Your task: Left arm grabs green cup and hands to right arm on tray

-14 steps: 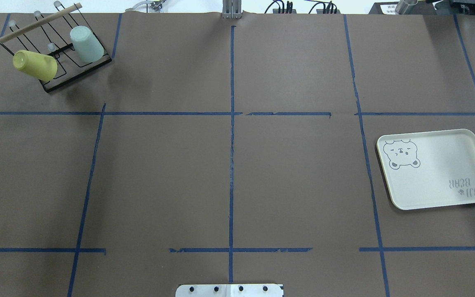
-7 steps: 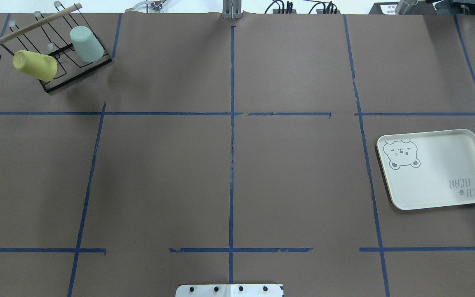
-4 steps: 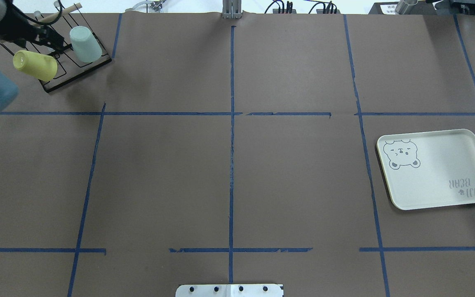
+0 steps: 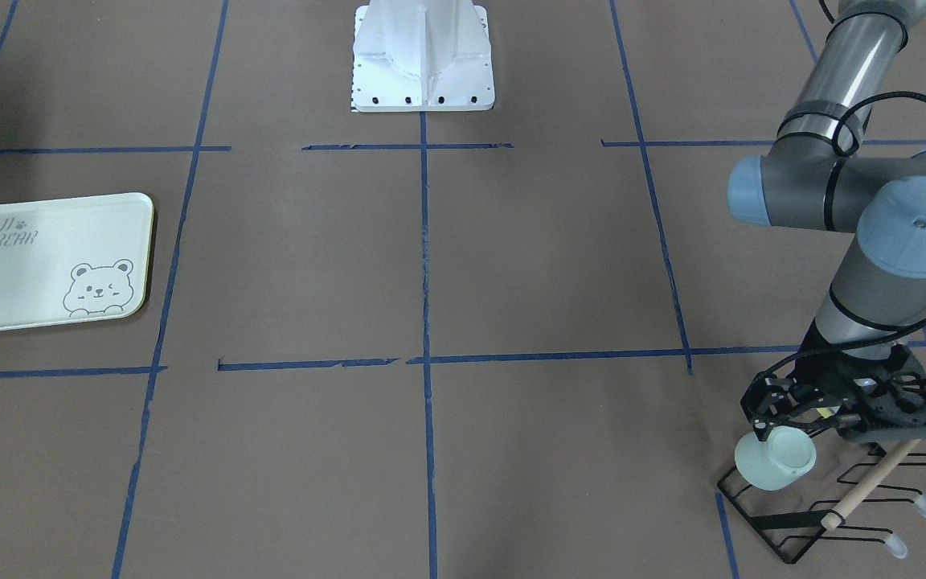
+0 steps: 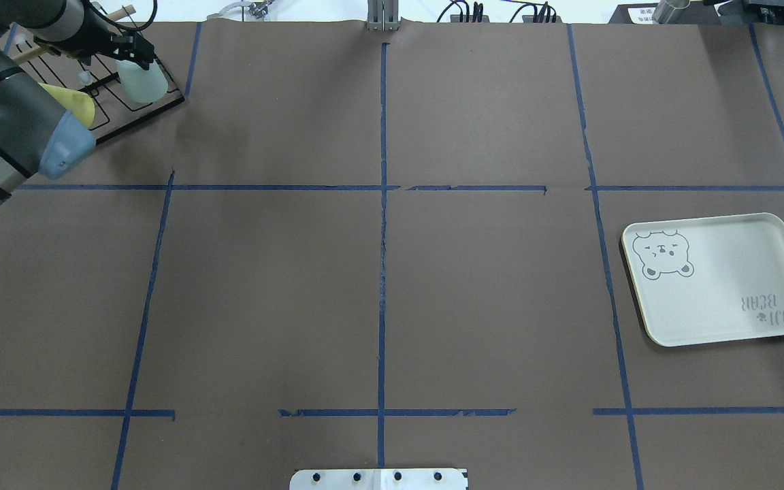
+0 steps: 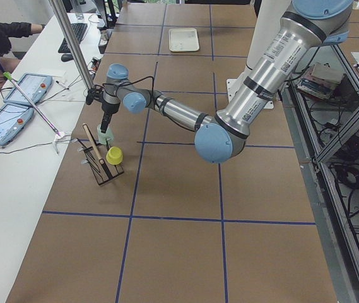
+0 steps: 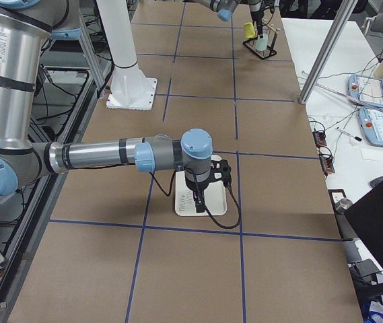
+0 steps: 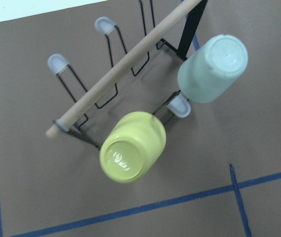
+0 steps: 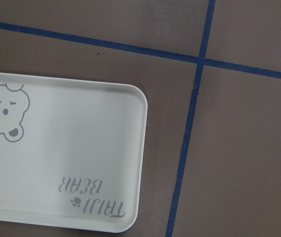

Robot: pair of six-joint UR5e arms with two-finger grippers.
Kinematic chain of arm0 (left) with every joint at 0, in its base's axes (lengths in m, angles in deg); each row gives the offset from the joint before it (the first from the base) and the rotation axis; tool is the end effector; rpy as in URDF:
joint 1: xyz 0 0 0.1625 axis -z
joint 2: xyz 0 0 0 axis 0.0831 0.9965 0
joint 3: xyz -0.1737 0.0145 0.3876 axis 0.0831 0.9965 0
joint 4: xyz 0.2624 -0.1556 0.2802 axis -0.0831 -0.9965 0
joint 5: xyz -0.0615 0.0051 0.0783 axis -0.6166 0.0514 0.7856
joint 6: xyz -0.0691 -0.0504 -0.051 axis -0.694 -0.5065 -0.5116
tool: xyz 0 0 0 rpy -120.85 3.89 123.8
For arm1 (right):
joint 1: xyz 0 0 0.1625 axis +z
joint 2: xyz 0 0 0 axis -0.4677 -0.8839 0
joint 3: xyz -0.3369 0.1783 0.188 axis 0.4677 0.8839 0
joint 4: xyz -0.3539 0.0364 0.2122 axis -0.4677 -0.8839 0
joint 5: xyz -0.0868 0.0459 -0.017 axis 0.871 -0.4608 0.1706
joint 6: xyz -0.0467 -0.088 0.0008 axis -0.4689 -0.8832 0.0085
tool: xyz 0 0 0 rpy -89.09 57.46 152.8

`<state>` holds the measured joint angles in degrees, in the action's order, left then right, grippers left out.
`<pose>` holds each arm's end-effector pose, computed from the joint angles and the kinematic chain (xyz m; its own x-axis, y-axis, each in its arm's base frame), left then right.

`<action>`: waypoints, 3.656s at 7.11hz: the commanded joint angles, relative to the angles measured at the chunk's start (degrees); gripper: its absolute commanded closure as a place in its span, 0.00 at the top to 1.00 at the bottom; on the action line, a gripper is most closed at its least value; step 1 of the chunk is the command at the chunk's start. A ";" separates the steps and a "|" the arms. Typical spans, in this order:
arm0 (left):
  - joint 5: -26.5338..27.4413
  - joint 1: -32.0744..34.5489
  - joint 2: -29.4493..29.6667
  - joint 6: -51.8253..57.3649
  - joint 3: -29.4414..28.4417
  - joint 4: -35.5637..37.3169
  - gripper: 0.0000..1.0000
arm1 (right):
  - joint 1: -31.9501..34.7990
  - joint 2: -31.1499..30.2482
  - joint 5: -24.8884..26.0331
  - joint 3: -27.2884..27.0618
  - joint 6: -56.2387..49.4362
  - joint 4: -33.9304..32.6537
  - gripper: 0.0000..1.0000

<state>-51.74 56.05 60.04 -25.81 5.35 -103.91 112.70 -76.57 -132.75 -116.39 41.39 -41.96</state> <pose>0.2781 -0.7098 0.3804 0.7797 -0.0173 -0.6260 0.2630 0.9162 0.3023 0.0284 -0.4076 0.5873 0.7156 -0.1737 0.6766 0.1016 0.9842 0.1452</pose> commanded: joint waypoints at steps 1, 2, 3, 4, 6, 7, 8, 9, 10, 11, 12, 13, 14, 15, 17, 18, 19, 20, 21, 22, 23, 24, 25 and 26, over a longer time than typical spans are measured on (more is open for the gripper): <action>1.00 -0.17 3.28 -0.27 -5.48 -1.21 1.00 | 0.00 -0.01 0.00 -0.06 0.00 0.00 1.00; 0.91 -0.26 3.46 -0.27 -7.41 -3.21 1.00 | 0.09 -0.01 0.00 -0.06 0.00 0.00 1.00; 0.91 -0.26 3.90 -0.27 -8.48 -3.84 1.00 | 0.00 -0.01 0.00 -0.06 0.00 0.00 1.00; 0.91 -0.60 3.73 -0.18 -8.58 -3.85 1.00 | 0.00 -0.01 0.00 -0.06 0.00 0.00 1.00; 0.91 -0.96 3.55 0.08 -8.58 -3.76 1.00 | 0.00 -0.01 0.00 -0.06 0.00 0.00 1.00; 0.82 -0.96 3.46 0.17 -8.58 -3.85 1.00 | 0.00 -0.01 0.00 -0.06 0.00 0.00 1.00; 0.73 -0.96 3.38 0.26 -8.58 -3.85 1.00 | 0.00 -0.01 0.00 0.02 0.00 0.00 1.00; 0.73 -0.96 3.37 0.09 -8.49 -3.94 0.99 | 0.00 -0.01 0.00 0.02 0.00 0.00 1.00; 0.65 -0.96 3.37 -0.35 -8.49 -3.85 0.84 | 0.00 -0.01 0.00 0.02 0.00 0.00 1.00; 0.47 -0.96 3.29 -0.36 -8.23 -3.76 0.51 | 0.09 -0.01 0.00 0.02 0.00 0.00 1.00; 0.38 -0.87 3.29 -0.36 -8.22 -3.24 0.32 | 0.00 -0.01 0.00 -0.06 0.00 0.00 1.00; 0.38 -0.87 3.29 -0.36 -8.05 -3.23 0.25 | 0.00 -0.01 0.00 -0.06 0.00 0.00 1.00; 0.29 -0.35 3.20 -0.36 -6.83 -3.15 0.24 | 0.00 -0.01 0.00 -0.06 0.00 -0.09 1.00; 0.29 0.70 2.85 -0.27 -3.16 -0.88 0.23 | 0.00 -0.01 0.00 -0.06 0.00 0.00 1.00; -0.58 2.20 0.49 -0.18 9.11 9.11 0.23 | 0.00 -0.01 0.00 -0.06 0.00 0.00 1.00; -0.50 3.77 -1.00 0.17 15.79 13.16 0.23 | 0.00 0.07 0.00 -0.15 0.00 0.00 1.00; -0.58 4.66 -1.02 0.17 20.03 17.12 0.23 | 0.00 0.08 0.00 -0.24 0.09 0.00 1.00; -0.50 4.58 -1.98 -0.79 21.64 16.55 0.23 | 0.00 0.16 -1.31 -0.41 2.44 0.09 1.00; -0.50 2.23 -5.73 -6.80 22.79 12.54 0.23 | 0.00 0.51 -4.54 -0.24 7.25 4.79 1.00; -0.41 -1.19 -7.16 -14.17 22.80 5.54 0.23 | -0.44 0.52 -5.79 -0.07 14.60 10.75 1.00; -0.50 -4.01 -9.17 -21.64 23.67 0.16 0.23 | -3.14 0.52 -5.89 -0.06 22.68 18.03 1.00; -0.50 -8.21 -11.02 -29.80 24.81 -5.72 0.23 | -6.56 0.52 -5.72 0.02 33.12 27.68 1.00; -0.50 -11.04 -11.74 -36.41 25.34 -11.09 0.23 | -9.38 0.69 -5.19 0.11 44.01 37.61 1.00; -0.41 -14.29 -12.09 -43.35 26.22 -16.63 0.23 | -11.75 2.61 -4.93 0.11 55.52 46.58 1.00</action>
<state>-52.22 45.67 48.74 -60.64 30.58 -113.79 104.11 -75.47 -138.03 -116.33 83.20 -6.73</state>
